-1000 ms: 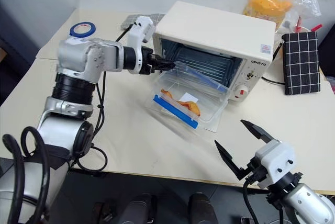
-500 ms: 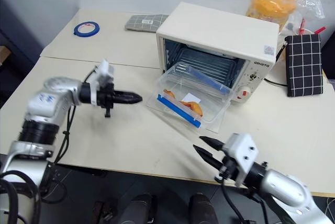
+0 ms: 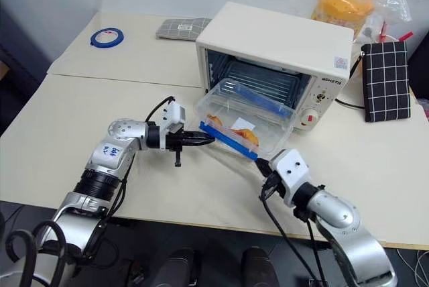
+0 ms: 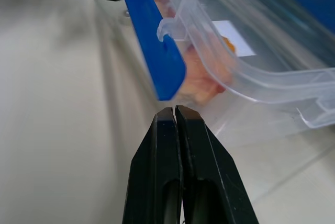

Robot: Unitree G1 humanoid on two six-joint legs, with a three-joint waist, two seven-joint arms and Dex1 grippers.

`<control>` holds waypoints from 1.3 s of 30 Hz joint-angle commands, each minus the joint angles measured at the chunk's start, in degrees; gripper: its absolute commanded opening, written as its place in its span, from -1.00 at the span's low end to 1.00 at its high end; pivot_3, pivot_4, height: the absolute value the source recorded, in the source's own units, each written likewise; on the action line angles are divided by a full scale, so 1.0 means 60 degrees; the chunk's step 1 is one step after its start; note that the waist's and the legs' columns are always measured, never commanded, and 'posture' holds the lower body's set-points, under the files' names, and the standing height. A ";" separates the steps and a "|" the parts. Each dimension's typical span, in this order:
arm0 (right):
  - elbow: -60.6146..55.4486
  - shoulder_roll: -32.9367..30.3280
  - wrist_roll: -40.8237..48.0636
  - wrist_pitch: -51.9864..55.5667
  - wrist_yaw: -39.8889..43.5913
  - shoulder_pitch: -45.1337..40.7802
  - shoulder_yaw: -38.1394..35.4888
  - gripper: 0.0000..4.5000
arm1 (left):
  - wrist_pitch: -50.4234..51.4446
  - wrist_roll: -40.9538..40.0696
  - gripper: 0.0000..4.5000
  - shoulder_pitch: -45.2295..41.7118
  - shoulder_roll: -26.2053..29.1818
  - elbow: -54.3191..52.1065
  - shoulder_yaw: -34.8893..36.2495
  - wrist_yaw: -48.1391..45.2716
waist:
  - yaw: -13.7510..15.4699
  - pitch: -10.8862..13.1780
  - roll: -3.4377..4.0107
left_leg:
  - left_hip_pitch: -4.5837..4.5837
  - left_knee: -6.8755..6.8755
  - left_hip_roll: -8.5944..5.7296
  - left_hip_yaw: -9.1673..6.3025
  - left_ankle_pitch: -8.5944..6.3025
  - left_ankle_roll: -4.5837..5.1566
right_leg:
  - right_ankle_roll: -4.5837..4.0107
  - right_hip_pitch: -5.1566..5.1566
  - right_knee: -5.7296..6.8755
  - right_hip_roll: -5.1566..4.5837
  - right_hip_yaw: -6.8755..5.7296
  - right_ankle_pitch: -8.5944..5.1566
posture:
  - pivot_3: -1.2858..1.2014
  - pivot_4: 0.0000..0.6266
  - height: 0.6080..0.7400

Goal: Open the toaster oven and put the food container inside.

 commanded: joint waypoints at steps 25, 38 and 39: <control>0.6086 0.0165 -0.1268 -0.2913 0.0482 -0.4917 -0.0652 -0.97 | -0.2835 0.0575 -1.00 -0.3664 -0.2766 0.5347 0.1780 0.3597 | -0.0027 0.0000 -0.0001 | -0.0010 -0.0002 -0.0014 0.0024 0.0003 -0.0002 | 0.0005 -0.0019 -0.0004 -0.0014 -0.0020 0.0002 | 0.03 -0.52 1.00; 0.1931 -0.1151 0.1195 -0.1603 0.3037 -0.0135 -0.2856 -0.97 | -0.0594 -0.1113 -1.00 -0.0289 0.0626 0.0046 0.2068 -0.1120 | -0.0017 0.0001 0.0001 | -0.0001 -0.0015 0.0019 0.0019 0.0003 -0.0004 | 0.0005 -0.0006 -0.0012 -0.0006 -0.0028 0.0003 | 0.03 -0.52 1.00; 0.2072 -0.1141 0.1176 -0.1791 0.3221 0.0127 -0.2891 -0.97 | -0.0536 -0.1051 -1.00 -0.0092 0.1022 -0.0042 0.2083 -0.1276 | -0.0006 0.0001 0.0001 | 0.0002 -0.0003 0.0017 0.0015 0.0003 -0.0004 | 0.0004 0.0002 -0.0008 -0.0006 -0.0027 0.0004 | 0.03 -0.52 1.00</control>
